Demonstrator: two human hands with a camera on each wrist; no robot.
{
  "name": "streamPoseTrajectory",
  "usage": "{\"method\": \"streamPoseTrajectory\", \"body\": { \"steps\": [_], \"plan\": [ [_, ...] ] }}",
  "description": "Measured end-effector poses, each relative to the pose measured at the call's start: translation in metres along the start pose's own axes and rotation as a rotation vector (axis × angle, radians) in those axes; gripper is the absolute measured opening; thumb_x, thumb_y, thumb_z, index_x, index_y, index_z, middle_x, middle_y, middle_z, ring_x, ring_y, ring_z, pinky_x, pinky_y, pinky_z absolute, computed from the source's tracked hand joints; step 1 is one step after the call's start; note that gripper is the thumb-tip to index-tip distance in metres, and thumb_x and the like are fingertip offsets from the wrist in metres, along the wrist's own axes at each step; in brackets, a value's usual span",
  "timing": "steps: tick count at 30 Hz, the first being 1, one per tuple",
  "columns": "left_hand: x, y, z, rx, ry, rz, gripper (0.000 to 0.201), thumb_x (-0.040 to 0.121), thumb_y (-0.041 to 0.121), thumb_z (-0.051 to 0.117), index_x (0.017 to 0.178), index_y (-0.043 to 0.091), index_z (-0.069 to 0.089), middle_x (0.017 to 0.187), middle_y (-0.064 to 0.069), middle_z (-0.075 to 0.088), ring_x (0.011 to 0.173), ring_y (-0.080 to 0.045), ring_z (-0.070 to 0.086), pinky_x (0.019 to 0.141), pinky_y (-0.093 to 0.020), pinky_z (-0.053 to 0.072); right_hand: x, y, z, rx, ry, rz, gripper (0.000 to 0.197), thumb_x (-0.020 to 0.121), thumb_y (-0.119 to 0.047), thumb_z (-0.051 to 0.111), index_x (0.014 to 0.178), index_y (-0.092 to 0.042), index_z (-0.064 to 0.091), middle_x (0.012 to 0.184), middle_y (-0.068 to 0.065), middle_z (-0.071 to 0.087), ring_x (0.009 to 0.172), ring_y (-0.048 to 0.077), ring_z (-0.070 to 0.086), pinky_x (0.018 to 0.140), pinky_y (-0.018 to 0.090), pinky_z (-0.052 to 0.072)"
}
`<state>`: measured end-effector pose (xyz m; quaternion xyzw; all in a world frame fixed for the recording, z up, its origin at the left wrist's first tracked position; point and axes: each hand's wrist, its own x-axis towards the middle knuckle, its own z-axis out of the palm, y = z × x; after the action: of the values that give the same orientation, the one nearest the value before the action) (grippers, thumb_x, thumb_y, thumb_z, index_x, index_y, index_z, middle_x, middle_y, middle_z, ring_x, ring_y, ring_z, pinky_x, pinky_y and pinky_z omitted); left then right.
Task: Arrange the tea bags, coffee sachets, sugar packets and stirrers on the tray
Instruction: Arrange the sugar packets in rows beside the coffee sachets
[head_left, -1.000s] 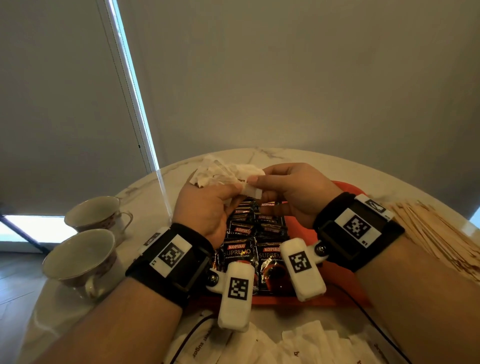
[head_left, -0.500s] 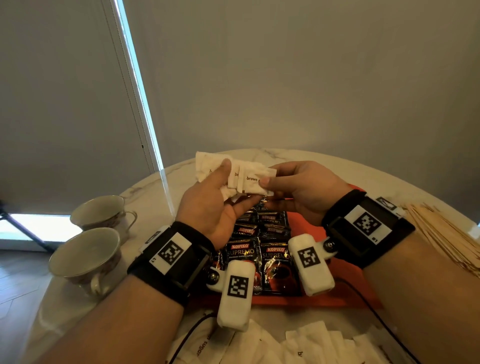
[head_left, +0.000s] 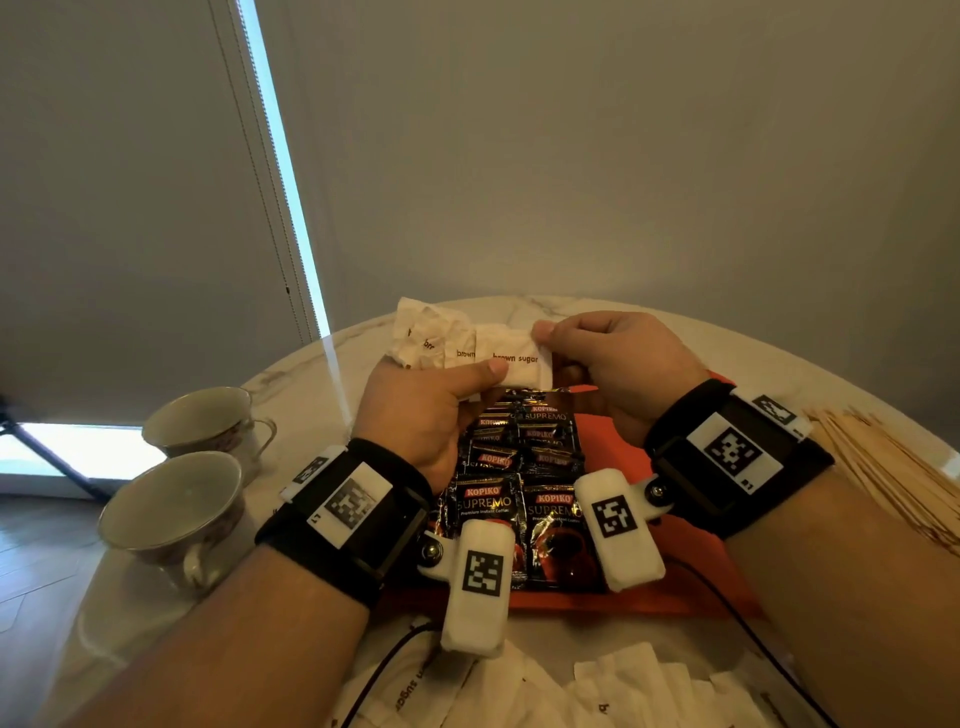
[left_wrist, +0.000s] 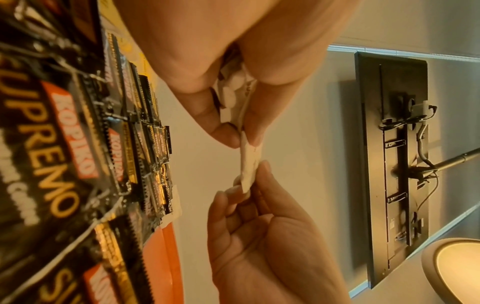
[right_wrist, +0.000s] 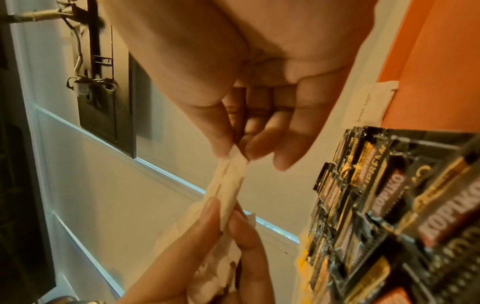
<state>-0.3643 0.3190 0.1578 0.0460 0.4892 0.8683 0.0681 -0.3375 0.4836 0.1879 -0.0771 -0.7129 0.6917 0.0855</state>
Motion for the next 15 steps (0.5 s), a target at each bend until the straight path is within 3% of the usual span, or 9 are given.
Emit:
{"method": "streamPoseTrajectory", "body": {
  "steps": [2, 6, 11, 15],
  "plan": [
    [0.002, -0.002, -0.002, 0.001, 0.03, 0.025, 0.041, 0.08, -0.012, 0.075, 0.117, 0.003, 0.065, 0.105, -0.017, 0.079, 0.093, -0.033, 0.078, 0.069, -0.034, 0.065, 0.0, 0.001, 0.0, 0.018, -0.014, 0.011, 0.028, 0.094, -0.026, 0.072, 0.104, 0.0, 0.071, 0.085, 0.01, 0.075, 0.06, 0.013, 0.067, 0.063, 0.035, 0.062],
    [0.006, -0.003, -0.005, -0.011, 0.066, 0.052, 0.045, 0.083, -0.01, 0.076, 0.124, 0.003, 0.063, 0.107, -0.015, 0.079, 0.092, -0.03, 0.079, 0.067, -0.029, 0.062, -0.002, 0.001, -0.002, -0.036, -0.141, 0.045, 0.014, 0.088, -0.01, 0.076, 0.099, -0.002, 0.07, 0.079, 0.006, 0.075, 0.062, 0.012, 0.069, 0.064, 0.032, 0.063],
    [0.006, -0.004, -0.004, -0.042, 0.085, 0.006, 0.033, 0.087, -0.007, 0.074, 0.114, 0.007, 0.064, 0.105, -0.015, 0.079, 0.092, -0.029, 0.079, 0.066, -0.028, 0.063, 0.004, 0.0, -0.009, -0.088, -0.057, 0.027, 0.007, 0.087, -0.005, 0.076, 0.091, -0.008, 0.071, 0.079, 0.006, 0.074, 0.064, 0.015, 0.068, 0.059, 0.03, 0.059],
    [0.005, -0.001, -0.004, -0.053, 0.095, -0.038, 0.026, 0.088, -0.006, 0.073, 0.11, 0.006, 0.065, 0.106, -0.017, 0.078, 0.093, -0.029, 0.078, 0.066, -0.027, 0.063, 0.023, 0.0, -0.039, -0.013, 0.158, 0.056, 0.018, 0.091, 0.003, 0.069, 0.082, -0.012, 0.065, 0.071, 0.004, 0.067, 0.06, 0.014, 0.061, 0.056, 0.029, 0.056]
  ]
}}
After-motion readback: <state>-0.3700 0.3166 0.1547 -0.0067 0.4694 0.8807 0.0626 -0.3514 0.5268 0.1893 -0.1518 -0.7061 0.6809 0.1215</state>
